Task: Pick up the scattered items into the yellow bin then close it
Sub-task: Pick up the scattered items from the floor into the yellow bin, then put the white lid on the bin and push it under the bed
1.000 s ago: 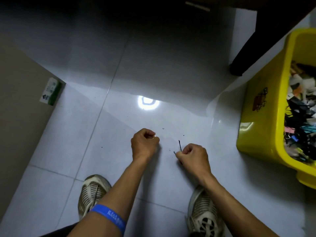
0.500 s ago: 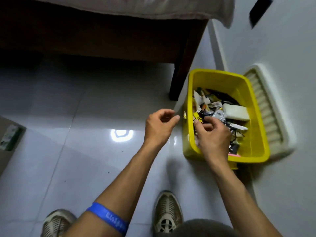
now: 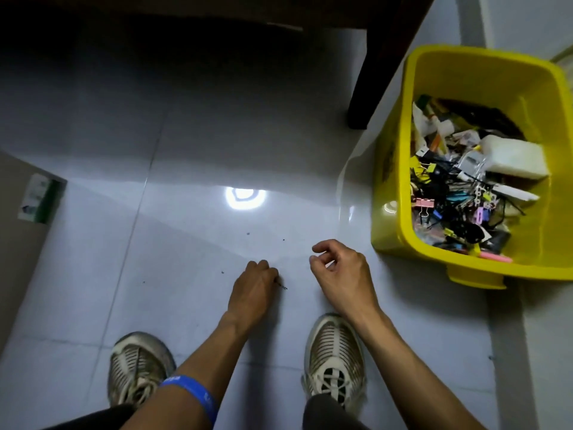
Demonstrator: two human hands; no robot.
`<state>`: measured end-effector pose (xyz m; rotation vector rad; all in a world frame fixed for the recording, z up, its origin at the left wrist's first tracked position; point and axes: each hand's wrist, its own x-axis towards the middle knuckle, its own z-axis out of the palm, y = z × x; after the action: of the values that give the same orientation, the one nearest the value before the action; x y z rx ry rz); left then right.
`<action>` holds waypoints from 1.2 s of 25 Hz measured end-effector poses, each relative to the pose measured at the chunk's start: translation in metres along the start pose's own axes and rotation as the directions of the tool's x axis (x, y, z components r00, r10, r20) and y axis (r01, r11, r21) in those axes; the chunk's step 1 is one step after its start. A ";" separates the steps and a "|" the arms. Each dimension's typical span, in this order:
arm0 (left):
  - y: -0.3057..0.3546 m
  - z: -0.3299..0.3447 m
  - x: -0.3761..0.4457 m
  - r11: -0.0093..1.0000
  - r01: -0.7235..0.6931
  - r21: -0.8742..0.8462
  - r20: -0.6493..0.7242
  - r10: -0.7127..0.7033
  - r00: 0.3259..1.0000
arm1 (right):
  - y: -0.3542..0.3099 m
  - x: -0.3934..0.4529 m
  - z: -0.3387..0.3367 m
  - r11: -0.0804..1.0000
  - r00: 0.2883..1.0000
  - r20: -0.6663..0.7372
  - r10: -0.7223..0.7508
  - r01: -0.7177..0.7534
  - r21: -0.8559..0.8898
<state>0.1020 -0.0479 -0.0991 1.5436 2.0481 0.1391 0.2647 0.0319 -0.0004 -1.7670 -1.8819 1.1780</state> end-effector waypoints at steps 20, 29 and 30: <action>0.239 -0.153 0.086 0.587 -0.628 0.510 0.284 0.574 0.768 | 0.012 0.023 -0.198 0.894 0.665 -0.691 -0.283 -0.078 -0.442; 0.242 -0.152 0.044 0.342 -0.693 0.635 0.428 0.591 0.684 | 0.050 0.022 -0.288 0.742 0.756 -0.639 0.143 -0.509 -0.436; 0.237 -0.149 0.033 0.332 -0.702 0.630 0.445 0.587 0.677 | 0.048 0.018 -0.287 0.758 0.788 -0.606 0.112 -0.461 -0.460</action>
<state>0.2251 0.0973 0.1091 2.7756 1.2295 -0.6423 0.4964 0.1448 0.1367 -2.4688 -1.7223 0.0434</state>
